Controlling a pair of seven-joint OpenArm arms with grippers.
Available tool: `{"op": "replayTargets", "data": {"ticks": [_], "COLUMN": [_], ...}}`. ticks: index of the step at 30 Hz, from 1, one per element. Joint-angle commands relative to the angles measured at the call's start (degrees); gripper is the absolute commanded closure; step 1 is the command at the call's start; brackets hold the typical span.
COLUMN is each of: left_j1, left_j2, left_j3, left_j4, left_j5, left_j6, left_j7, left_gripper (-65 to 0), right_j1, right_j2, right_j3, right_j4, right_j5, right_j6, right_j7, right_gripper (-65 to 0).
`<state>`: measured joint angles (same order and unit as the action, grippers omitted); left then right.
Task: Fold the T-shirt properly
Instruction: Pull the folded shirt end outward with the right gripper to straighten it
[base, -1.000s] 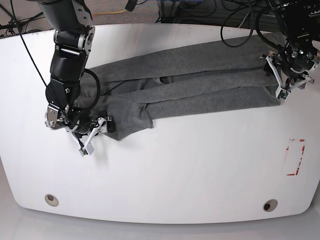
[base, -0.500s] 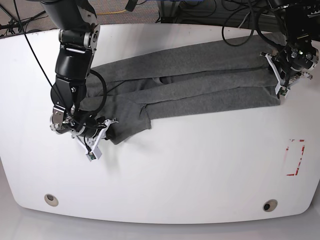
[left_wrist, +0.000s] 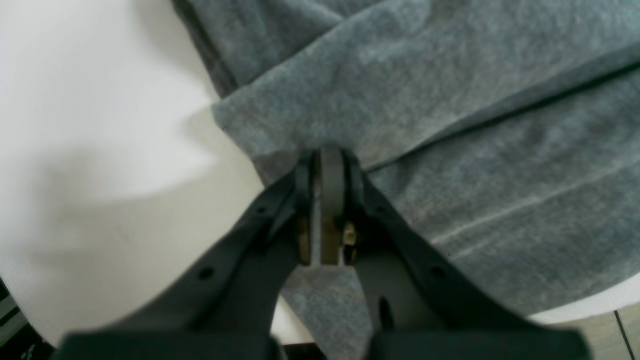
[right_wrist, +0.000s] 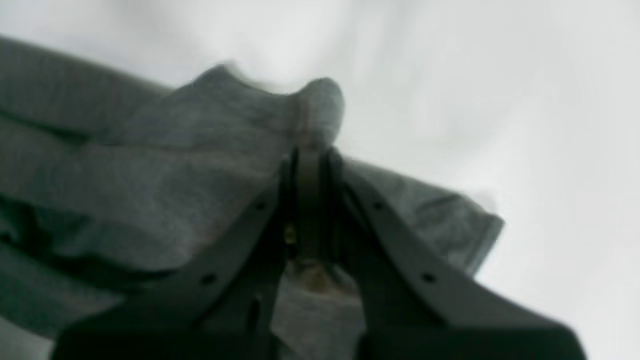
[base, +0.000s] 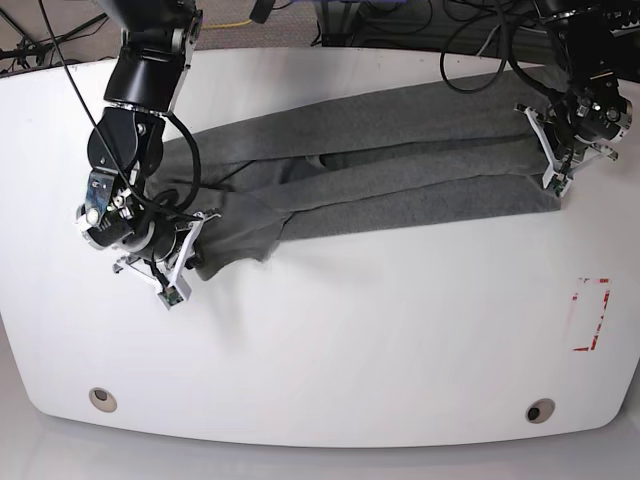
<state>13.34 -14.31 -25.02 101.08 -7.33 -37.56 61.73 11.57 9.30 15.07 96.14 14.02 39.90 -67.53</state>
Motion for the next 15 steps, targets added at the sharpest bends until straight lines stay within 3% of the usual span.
{"op": "replayTargets", "data": {"ticks": [1,10,15], "left_j1": [-0.46,-0.55,-0.55], "left_j2": [-0.77,-0.77,-0.86], "left_j3": [-0.35,-0.35,-0.35], "left_j4": [0.86,0.86,0.86], "left_j5": [-0.27,-0.1,-0.1], "left_j6": [0.07,0.07,0.07], "left_j7": [-0.42,-0.42,-0.42], "left_gripper": [0.0,0.0,0.0], "right_j1": [-0.89,-11.18,-13.11], "right_j2": [0.41,0.5,0.41], "right_j3": [0.18,0.45,5.28], "right_j4": [6.32,14.41,13.71], "right_j5": [0.35,0.35,0.35], "right_j6": [0.1,0.1,0.1], "right_j7": [-0.65,-1.35,-1.26], "right_gripper": [0.0,0.0,0.0]}}
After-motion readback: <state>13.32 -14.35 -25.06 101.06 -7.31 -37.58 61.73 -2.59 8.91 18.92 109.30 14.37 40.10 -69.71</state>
